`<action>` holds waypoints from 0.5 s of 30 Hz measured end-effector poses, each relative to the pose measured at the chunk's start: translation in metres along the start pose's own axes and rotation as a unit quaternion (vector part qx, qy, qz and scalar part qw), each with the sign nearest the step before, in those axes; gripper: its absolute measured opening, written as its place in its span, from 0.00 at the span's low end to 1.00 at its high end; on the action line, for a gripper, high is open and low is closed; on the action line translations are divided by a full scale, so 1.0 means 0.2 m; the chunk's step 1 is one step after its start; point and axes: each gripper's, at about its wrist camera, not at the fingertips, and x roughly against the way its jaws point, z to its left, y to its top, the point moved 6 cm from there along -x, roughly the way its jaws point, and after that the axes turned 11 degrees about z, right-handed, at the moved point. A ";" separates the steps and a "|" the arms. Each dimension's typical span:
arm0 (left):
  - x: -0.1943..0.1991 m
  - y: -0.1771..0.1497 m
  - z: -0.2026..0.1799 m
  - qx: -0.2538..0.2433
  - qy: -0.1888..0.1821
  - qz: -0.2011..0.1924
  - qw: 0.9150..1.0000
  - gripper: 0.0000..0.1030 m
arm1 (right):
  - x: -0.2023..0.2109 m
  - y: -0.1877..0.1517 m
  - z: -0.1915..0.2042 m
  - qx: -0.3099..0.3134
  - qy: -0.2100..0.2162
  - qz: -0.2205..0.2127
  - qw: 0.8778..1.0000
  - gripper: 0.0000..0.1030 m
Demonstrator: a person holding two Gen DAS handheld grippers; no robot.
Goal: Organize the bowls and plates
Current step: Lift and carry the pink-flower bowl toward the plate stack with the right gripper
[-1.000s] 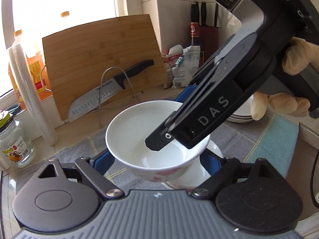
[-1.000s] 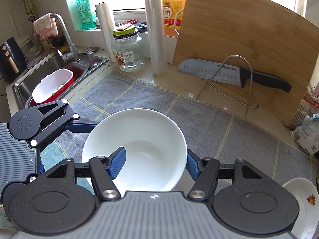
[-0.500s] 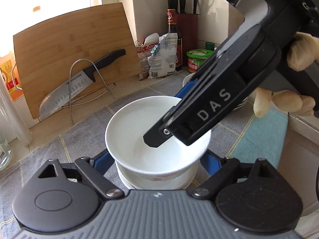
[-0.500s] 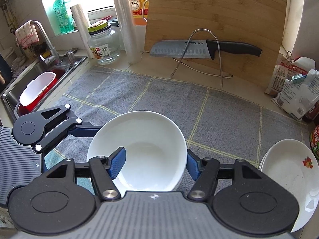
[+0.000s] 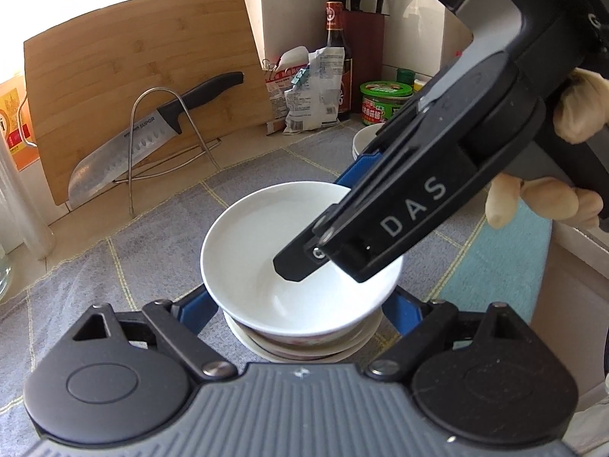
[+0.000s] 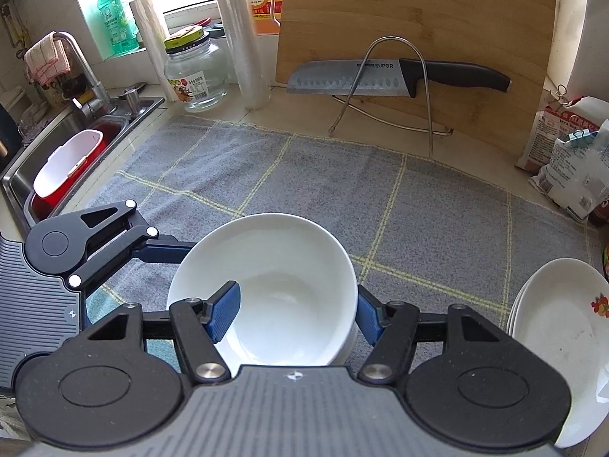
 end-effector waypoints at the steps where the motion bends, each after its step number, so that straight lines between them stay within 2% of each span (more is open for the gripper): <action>1: 0.00 0.00 0.00 0.000 -0.001 0.002 1.000 0.89 | 0.00 0.00 0.00 -0.002 0.001 0.001 1.000 0.67; 15: 0.00 -0.01 -0.02 -0.019 0.000 0.002 1.000 0.89 | -0.03 -0.01 -0.02 -0.012 -0.002 0.004 1.000 0.67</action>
